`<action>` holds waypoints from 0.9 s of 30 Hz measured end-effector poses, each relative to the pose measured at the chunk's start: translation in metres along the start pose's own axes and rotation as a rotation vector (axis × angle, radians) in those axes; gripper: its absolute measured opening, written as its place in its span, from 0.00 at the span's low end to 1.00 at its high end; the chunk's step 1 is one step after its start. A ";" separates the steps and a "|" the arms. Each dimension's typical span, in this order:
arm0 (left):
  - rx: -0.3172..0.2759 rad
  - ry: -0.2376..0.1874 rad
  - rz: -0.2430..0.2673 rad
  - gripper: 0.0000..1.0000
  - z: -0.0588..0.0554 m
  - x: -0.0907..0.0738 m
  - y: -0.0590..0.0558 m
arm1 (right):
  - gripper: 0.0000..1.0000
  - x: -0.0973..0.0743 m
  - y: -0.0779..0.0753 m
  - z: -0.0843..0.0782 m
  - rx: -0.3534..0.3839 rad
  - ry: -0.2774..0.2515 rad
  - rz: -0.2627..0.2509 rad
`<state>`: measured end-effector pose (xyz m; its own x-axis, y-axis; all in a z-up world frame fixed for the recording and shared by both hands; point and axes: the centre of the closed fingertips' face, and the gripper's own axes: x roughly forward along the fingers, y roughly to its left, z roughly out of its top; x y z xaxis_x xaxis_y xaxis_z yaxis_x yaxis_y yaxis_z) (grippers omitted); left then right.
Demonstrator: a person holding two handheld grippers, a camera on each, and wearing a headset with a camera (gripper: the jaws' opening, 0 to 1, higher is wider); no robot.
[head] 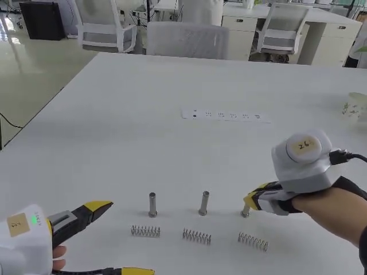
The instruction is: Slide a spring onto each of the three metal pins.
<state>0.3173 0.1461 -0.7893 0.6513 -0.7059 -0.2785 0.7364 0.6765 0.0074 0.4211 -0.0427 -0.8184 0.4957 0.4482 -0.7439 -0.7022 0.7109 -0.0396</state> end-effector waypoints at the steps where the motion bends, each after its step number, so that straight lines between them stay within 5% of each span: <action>1: -0.001 0.000 0.000 0.79 0.000 0.000 0.000 | 0.06 0.000 0.000 0.000 -0.001 -0.001 0.001; 27: 0.009 -0.005 -0.005 0.79 0.004 0.002 0.000 | 0.18 -0.015 -0.002 -0.006 -0.031 -0.032 0.006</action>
<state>0.3187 0.1440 -0.7861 0.6481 -0.7105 -0.2740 0.7416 0.6707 0.0150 0.4125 -0.0540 -0.8112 0.5075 0.4696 -0.7224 -0.7204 0.6912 -0.0568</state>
